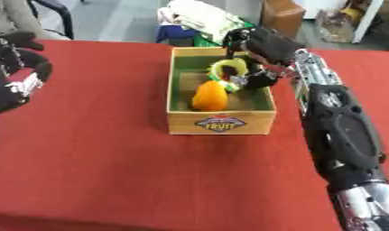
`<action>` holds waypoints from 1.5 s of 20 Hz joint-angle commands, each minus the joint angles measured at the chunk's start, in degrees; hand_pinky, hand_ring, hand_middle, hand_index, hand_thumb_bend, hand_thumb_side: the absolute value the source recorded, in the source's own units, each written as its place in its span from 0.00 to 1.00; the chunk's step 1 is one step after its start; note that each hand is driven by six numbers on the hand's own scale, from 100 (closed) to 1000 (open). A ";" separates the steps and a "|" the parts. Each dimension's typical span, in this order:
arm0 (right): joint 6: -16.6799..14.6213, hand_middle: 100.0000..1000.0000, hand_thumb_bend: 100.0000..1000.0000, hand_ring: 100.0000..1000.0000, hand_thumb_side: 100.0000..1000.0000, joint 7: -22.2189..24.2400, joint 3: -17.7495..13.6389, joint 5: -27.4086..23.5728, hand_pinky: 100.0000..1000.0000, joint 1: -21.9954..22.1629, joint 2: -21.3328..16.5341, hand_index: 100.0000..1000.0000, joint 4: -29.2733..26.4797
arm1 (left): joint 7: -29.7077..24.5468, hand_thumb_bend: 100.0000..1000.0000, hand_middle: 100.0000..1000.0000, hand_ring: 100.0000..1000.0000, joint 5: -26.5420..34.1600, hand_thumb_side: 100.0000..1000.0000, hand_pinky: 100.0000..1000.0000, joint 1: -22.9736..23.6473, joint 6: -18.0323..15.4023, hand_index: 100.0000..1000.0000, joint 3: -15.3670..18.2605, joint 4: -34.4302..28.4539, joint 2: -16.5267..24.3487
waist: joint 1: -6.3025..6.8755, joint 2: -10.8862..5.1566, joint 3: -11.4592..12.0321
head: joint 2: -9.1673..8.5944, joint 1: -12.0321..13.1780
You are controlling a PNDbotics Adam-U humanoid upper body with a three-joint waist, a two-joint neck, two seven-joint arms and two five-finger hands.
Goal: Pick up objects on the table and place them in the box.
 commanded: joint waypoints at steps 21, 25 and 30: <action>2.70 0.67 0.00 0.65 0.36 -6.78 0.76 -7.66 0.55 1.70 -10.68 0.80 -2.03 | 0.93 0.32 0.63 0.61 -1.84 0.28 0.65 3.59 -0.17 0.82 2.12 1.00 -0.51 | -0.33 -0.97 -1.84 | 0.64 0.82; 2.70 0.67 0.00 0.64 0.33 -5.66 0.27 -10.88 0.54 3.31 -13.27 0.80 -2.19 | 0.91 0.30 0.63 0.62 -2.41 0.27 0.65 4.23 -0.20 0.82 2.23 1.28 -0.53 | -0.34 -1.14 -2.15 | 0.41 0.99; 2.65 0.66 0.00 0.64 0.30 -3.95 -0.45 -14.28 0.54 5.21 -15.40 0.79 -2.48 | 0.98 0.28 0.63 0.62 -2.57 0.25 0.65 4.74 -0.19 0.82 2.46 1.50 -0.73 | -0.38 -1.44 -2.40 | 0.40 1.09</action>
